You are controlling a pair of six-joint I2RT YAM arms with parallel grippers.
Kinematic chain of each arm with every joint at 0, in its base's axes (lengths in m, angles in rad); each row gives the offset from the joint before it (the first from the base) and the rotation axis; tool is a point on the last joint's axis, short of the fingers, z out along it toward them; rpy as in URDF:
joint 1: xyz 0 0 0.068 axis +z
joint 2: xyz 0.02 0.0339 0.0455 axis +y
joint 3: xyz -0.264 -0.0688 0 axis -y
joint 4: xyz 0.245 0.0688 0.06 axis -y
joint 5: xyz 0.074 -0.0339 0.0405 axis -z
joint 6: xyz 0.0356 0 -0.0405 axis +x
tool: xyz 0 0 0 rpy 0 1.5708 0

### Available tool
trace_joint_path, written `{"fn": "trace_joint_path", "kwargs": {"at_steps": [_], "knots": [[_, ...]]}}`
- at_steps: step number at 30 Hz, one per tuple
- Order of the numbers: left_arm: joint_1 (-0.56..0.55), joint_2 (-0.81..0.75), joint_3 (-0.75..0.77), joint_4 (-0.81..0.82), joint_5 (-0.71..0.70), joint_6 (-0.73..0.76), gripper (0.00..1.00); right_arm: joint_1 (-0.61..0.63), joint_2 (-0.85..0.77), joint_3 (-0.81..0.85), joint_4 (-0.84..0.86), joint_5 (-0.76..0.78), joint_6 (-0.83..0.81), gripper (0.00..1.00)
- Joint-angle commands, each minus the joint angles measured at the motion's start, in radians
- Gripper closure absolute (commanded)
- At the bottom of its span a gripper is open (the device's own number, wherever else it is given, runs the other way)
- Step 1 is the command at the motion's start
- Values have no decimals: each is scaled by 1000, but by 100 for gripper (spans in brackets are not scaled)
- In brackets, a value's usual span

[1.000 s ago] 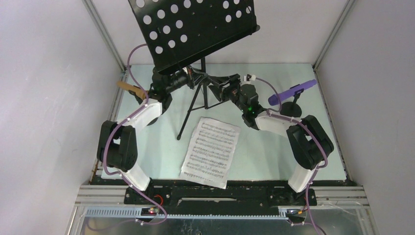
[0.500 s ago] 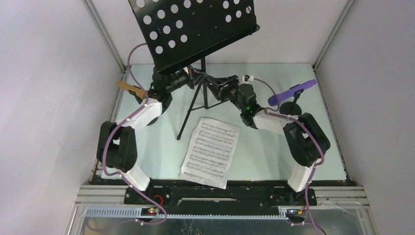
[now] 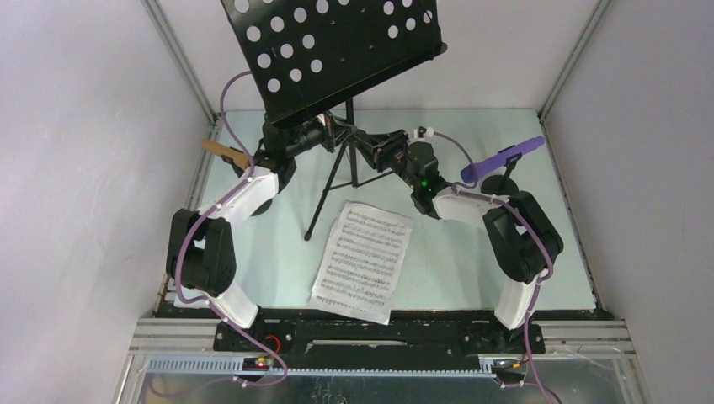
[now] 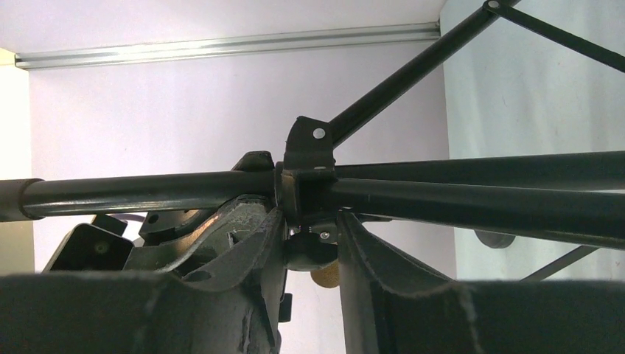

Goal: Pack up the instrument practice props

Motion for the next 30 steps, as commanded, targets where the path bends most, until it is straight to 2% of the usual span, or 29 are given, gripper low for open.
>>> {"fn": "trace_joint_path", "kwargs": {"at_steps": [1, 8, 14, 23, 30], "knots": [[-14, -5, 43, -80, -20, 53, 100, 1, 23, 39, 27, -16, 2, 65], [-15, -3, 51, -97, -19, 64, 100, -4, 13, 44, 19, -54, -70, 84], [-15, 2, 55, -105, -13, 64, 100, -14, 1, 86, -38, -149, -251, 99], [-24, 16, 65, -130, -13, 91, 100, 3, -25, 179, -241, -231, -662, 100], [-25, 16, 71, -143, -10, 100, 100, 18, -36, 221, -356, -275, -879, 100]]}}
